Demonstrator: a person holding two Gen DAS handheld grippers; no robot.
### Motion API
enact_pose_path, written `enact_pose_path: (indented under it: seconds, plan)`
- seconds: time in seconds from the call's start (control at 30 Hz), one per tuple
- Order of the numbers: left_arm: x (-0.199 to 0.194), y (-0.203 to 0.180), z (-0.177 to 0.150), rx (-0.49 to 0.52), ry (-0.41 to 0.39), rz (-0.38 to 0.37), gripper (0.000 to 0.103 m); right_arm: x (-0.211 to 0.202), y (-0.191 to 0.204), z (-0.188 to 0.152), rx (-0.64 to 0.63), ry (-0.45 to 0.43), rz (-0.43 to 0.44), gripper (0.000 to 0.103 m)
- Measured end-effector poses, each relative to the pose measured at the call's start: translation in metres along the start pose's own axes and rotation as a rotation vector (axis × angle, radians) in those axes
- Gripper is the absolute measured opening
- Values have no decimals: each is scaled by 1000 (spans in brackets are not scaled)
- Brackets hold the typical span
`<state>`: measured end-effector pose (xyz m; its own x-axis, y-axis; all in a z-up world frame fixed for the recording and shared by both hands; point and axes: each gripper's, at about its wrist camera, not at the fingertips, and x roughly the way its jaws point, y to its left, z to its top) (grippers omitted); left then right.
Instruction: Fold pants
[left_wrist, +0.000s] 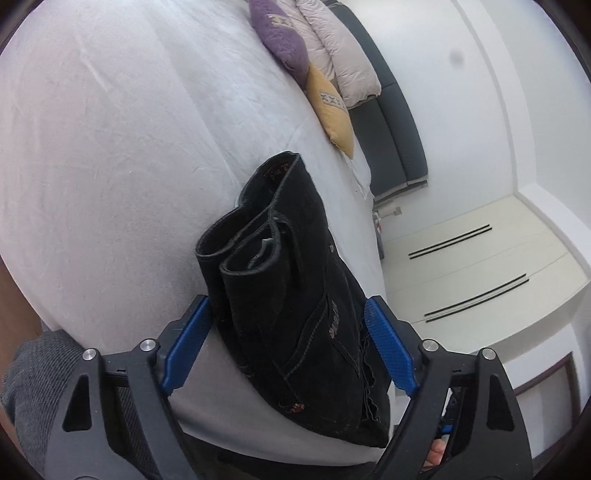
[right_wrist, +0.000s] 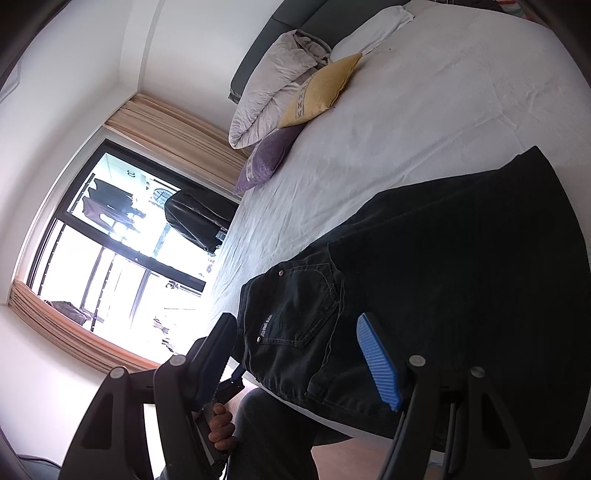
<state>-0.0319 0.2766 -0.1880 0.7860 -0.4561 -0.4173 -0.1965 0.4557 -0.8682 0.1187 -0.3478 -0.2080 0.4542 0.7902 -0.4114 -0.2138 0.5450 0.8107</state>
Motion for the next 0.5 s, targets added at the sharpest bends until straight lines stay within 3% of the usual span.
enact_pose_path:
  seconds: [0.13,0.2,0.27,0.3,0.5]
  plan:
    - [0,16,5,-81,-4,-66,76,0,-2,-2,-2,2,-2,71]
    - [0,17,6,-90,-10,-64,64,2,-3,-2,6,4,2,71]
    - [1,14,6,-76,-7,-51,35,3,-2,-3,0,11,3,71]
    - [3,14,6,-72,-4,-42,27,3,0,-3,-4,13,3,71]
    - [0,9,6,-78,-15,-38,17,11,0,4,-12,18,-1,71]
